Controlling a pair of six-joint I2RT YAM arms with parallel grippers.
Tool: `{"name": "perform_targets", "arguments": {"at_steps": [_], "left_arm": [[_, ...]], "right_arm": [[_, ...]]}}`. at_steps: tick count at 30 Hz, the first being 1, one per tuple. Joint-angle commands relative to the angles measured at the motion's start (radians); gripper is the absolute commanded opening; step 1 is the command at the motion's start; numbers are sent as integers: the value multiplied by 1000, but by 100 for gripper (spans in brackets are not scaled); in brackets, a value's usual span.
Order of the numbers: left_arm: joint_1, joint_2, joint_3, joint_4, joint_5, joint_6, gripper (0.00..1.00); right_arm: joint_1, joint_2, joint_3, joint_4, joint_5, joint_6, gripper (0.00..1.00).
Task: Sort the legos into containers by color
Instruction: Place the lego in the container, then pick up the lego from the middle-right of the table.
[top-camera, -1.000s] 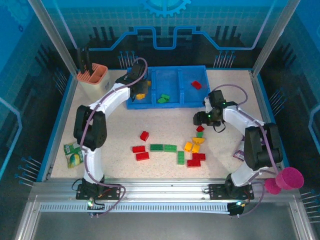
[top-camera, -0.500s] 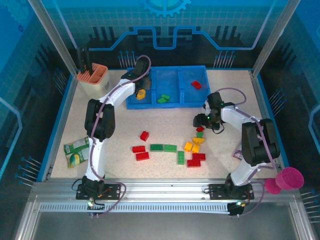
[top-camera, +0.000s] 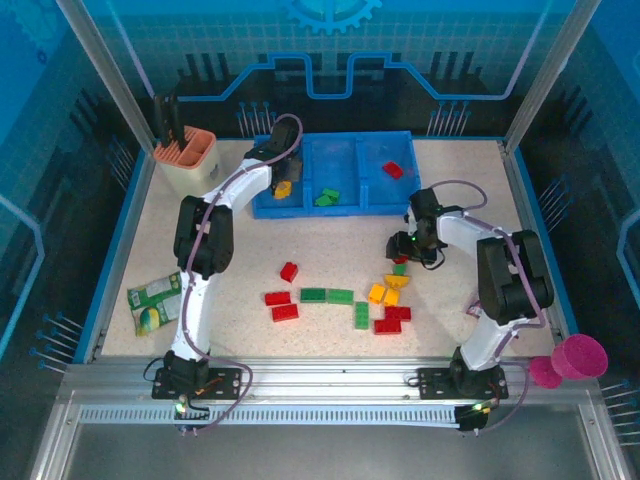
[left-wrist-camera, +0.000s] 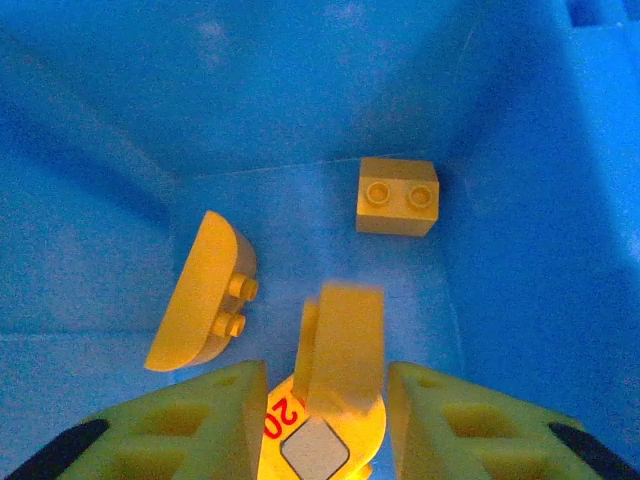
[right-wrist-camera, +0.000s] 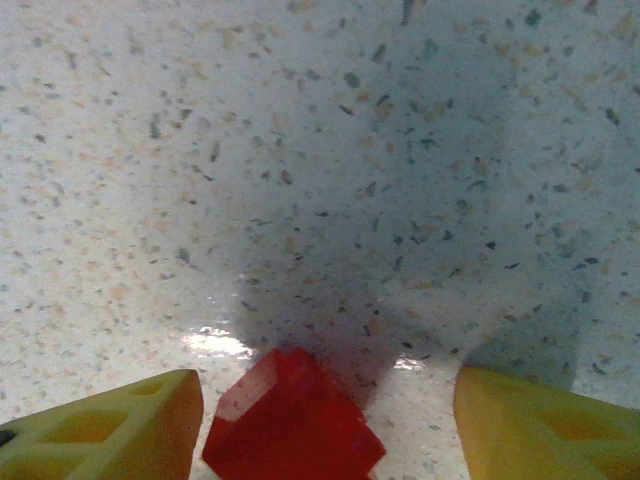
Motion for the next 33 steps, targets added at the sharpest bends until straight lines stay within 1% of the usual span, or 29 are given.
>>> {"name": "perform_targets", "arguments": {"at_steps": [1, 11, 17, 21, 27, 33], "left_arm": [[11, -6, 24, -2, 2, 10, 40], [11, -113, -37, 22, 32, 9, 47], [11, -227, -106, 45, 39, 12, 51], [11, -316, -151, 55, 58, 16, 53], [11, -452, -240, 56, 62, 32, 57], [13, -558, -313, 20, 68, 46, 60]], "right_arm": [[19, 27, 30, -31, 9, 10, 64], [33, 39, 48, -38, 14, -6, 41], [35, 3, 51, -55, 33, -31, 36], [29, -24, 104, -90, 72, -75, 35], [26, -11, 237, -123, 113, -154, 32], [28, 86, 432, -122, 148, -204, 32]]}}
